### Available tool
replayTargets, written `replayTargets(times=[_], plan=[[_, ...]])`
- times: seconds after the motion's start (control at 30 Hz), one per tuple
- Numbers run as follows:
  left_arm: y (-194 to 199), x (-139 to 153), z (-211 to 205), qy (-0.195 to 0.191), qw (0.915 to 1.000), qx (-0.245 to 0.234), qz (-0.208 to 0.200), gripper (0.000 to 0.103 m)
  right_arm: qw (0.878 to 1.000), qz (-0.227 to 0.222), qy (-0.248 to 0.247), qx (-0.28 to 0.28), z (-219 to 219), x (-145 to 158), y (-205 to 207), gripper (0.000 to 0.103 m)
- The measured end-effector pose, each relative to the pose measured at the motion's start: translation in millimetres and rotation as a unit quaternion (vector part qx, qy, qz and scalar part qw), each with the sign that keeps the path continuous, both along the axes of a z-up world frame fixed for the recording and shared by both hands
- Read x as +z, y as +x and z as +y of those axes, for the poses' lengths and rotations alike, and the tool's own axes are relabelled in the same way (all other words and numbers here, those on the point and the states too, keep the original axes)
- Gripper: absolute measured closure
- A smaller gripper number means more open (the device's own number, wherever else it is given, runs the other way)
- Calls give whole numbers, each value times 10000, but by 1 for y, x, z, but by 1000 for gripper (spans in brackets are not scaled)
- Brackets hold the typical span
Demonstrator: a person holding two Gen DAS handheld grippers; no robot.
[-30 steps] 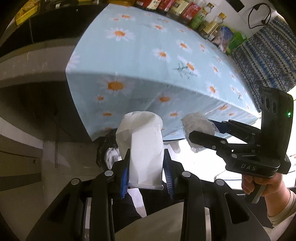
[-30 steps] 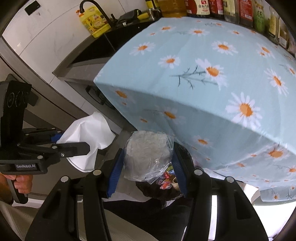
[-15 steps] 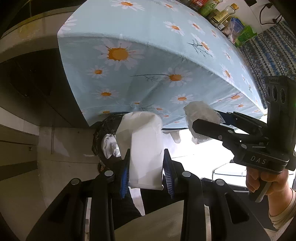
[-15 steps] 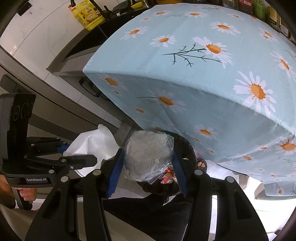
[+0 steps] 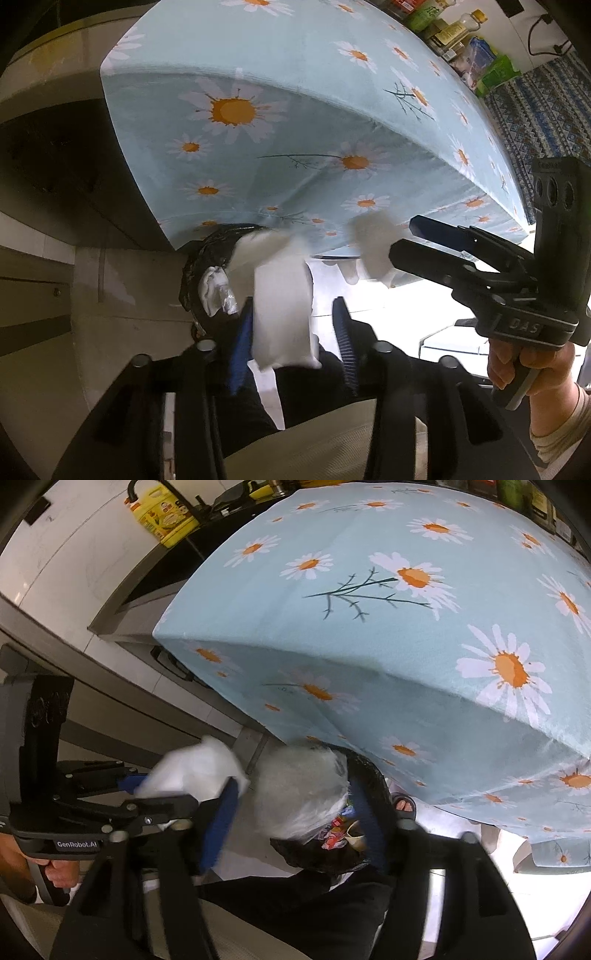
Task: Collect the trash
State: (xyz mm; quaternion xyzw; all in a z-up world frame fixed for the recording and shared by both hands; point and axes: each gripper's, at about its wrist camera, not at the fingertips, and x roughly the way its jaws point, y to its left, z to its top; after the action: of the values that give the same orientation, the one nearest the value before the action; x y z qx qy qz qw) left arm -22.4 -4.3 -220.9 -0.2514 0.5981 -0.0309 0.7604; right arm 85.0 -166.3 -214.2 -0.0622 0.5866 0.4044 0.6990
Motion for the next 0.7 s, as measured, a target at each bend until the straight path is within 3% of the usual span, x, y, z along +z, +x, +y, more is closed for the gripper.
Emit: replayTargets(times=[0.7], plan=[[4,25,2,135,9993,-280,-214,61,9986,-349,-118,-379,-15,32,-9,36]])
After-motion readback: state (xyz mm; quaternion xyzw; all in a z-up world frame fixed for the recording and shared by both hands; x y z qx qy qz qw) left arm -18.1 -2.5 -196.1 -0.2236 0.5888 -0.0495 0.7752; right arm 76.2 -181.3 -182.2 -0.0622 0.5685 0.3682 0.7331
